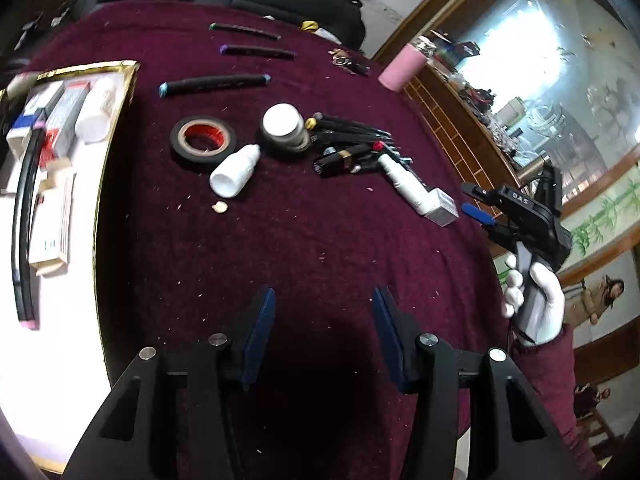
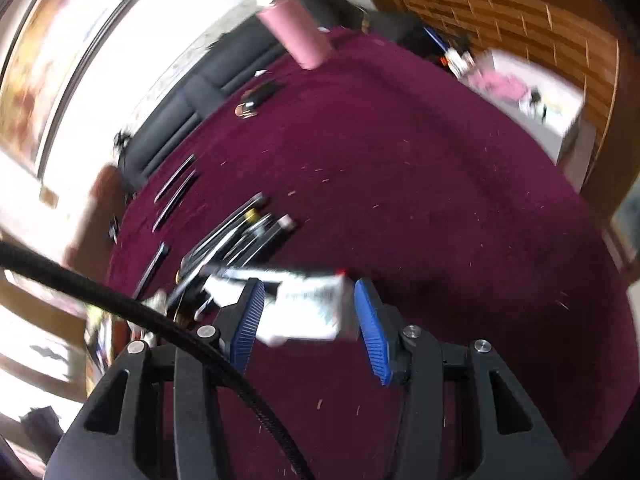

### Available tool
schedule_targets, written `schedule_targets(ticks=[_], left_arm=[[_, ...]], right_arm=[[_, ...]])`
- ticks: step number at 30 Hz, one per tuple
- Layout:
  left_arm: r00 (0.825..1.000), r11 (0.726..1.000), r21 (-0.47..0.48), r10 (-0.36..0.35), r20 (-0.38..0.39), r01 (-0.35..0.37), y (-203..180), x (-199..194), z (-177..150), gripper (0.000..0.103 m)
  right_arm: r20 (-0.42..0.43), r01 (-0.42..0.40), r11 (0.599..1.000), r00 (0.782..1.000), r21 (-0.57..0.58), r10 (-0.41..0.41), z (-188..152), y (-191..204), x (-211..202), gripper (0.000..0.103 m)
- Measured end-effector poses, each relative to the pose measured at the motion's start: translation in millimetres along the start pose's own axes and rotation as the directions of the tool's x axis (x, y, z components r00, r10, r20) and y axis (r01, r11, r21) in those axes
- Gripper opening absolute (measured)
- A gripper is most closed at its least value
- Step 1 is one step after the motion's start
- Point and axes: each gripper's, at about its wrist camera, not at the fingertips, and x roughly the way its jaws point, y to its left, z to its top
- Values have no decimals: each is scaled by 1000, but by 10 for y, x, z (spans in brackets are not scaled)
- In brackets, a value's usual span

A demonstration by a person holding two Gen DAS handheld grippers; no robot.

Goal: Organize objects
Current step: 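Return both grippers to the table and grasp a small white medicine box with the right gripper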

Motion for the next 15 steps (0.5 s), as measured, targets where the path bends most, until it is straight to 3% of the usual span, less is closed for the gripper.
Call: schedule_targets(ticks=[3, 6, 7, 12, 15], left_arm=[[1000, 999, -28, 22, 4, -22, 116, -33, -9, 44], [999, 998, -52, 40, 10, -40, 214, -68, -32, 44], [999, 997, -60, 41, 10, -40, 263, -82, -39, 44], [999, 996, -76, 42, 8, -42, 393, -50, -63, 44], [999, 997, -70, 46, 19, -45, 378, -53, -75, 44]], right_arm=[[-64, -86, 995, 994, 41, 89, 26, -32, 250, 49], [-258, -243, 969, 941, -56, 221, -198, 304, 420, 48], [-290, -268, 957, 930, -108, 227, -299, 453, 379, 48], [-196, -184, 956, 971, -228, 141, -314, 758, 153, 49], [-217, -149, 950, 972, -274, 90, -338, 980, 273, 48]])
